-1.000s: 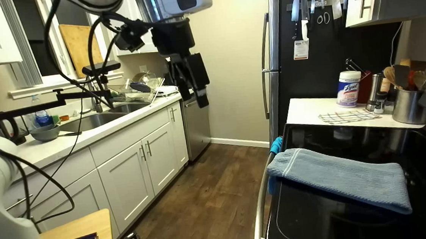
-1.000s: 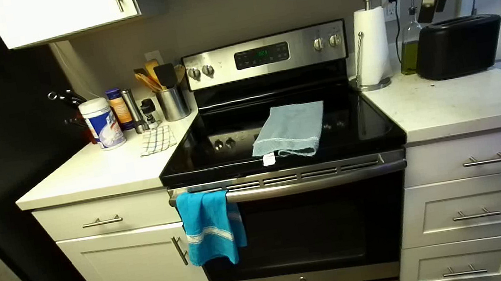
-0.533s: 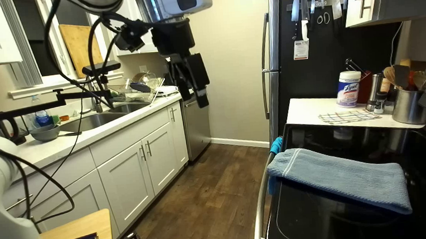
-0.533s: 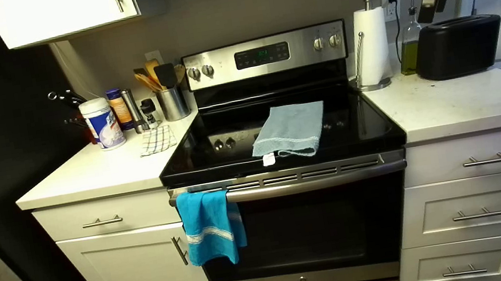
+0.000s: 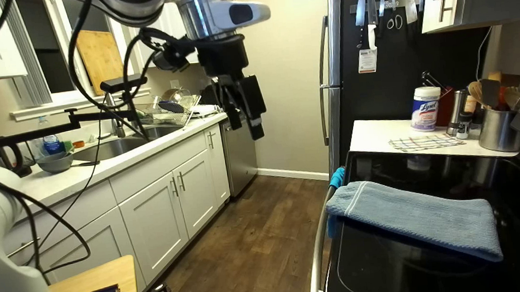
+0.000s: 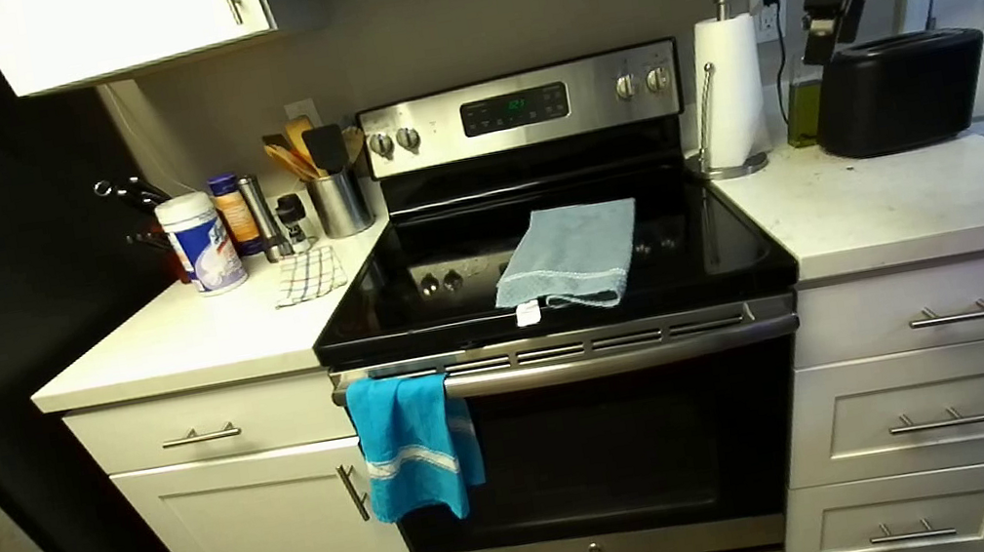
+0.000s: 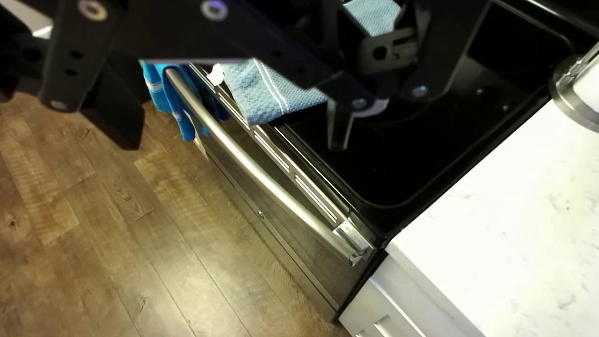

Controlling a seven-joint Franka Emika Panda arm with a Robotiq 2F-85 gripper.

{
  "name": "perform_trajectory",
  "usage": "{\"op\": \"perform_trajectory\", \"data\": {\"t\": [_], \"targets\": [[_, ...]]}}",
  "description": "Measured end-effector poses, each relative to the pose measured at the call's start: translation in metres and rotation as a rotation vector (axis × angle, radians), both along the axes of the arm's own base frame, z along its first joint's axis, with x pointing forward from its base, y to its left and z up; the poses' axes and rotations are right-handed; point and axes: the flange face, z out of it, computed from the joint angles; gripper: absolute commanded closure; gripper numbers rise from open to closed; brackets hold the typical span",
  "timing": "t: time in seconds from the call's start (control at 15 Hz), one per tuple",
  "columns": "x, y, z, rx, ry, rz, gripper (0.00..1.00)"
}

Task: Move the light blue towel to the oven handle

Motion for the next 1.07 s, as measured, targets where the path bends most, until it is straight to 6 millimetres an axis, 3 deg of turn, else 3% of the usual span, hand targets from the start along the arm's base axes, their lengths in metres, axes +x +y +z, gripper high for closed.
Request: {"op": "perform_trajectory", "data": {"t": [0.27, 0.53, 1.07], "targets": [[0.024, 0.004, -0.025, -0.040, 0.009, 0.024, 0.00], [0.043, 0.023, -0.050, -0.156, 0.025, 0.046, 0.00], [0.059, 0.067, -0.088, -0.343, 0.011, -0.001, 0.00]]}}
